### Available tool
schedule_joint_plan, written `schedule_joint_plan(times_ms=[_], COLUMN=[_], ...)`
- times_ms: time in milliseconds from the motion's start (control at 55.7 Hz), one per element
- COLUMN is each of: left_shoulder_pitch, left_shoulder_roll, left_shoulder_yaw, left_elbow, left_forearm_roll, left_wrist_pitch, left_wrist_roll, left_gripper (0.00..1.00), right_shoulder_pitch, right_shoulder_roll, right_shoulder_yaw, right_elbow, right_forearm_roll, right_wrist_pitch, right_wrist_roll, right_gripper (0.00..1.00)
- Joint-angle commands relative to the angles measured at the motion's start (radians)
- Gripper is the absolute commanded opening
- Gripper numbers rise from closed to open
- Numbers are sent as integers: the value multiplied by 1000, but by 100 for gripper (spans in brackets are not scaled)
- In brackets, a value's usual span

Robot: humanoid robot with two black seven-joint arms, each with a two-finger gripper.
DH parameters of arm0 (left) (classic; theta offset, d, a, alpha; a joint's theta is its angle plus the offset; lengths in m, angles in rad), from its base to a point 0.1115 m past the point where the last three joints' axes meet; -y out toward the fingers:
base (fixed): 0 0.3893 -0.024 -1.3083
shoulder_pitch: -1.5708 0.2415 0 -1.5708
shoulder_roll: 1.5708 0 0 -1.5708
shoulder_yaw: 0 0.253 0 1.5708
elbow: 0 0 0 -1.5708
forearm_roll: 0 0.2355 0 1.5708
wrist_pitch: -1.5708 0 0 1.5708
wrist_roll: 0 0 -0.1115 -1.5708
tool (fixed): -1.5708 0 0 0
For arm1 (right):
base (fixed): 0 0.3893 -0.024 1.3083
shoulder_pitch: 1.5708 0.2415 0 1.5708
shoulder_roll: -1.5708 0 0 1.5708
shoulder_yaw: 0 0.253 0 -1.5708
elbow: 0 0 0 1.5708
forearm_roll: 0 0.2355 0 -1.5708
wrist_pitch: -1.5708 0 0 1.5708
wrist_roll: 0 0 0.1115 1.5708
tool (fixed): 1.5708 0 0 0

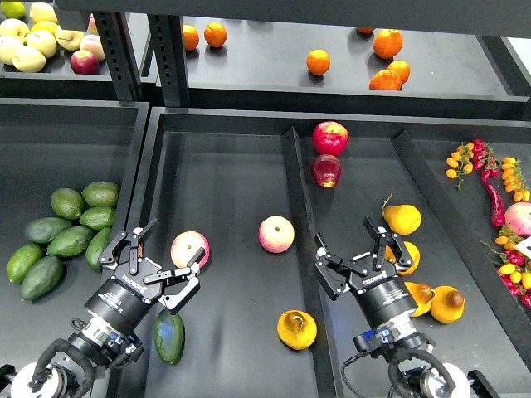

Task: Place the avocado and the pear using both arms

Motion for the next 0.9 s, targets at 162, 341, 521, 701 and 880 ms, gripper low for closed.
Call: schedule_joint_plan(times_ms=[162,341,521,701,880], left_shoulder_pitch=[1,3,5,15,17], left_shoulder_roll=[0,0,0,0,0], left_shoulder_yaw=[0,0,0,0,0], left_elbow=[-12,-6,-2,-3,-3], left_forearm_roll=[0,0,0,0,0], left_wrist_pitch=[0,0,0,0,0], left_wrist_roll=[17,14,12,14,14], left_gripper=[100,100,100,100,100], right_shoulder_pitch=[0,-2,-5,-6,-6], right_shoulder_roll=[0,0,0,0,0], right_shoulder_yaw=[-1,0,0,0,0], right_elbow=[1,1,1,1,1], right_forearm_roll=[0,0,0,0,0], right_wrist_pitch=[-4,-4,-4,-6,-6], right_wrist_roll=[0,0,0,0,0], right_gripper=[100,100,100,100,100])
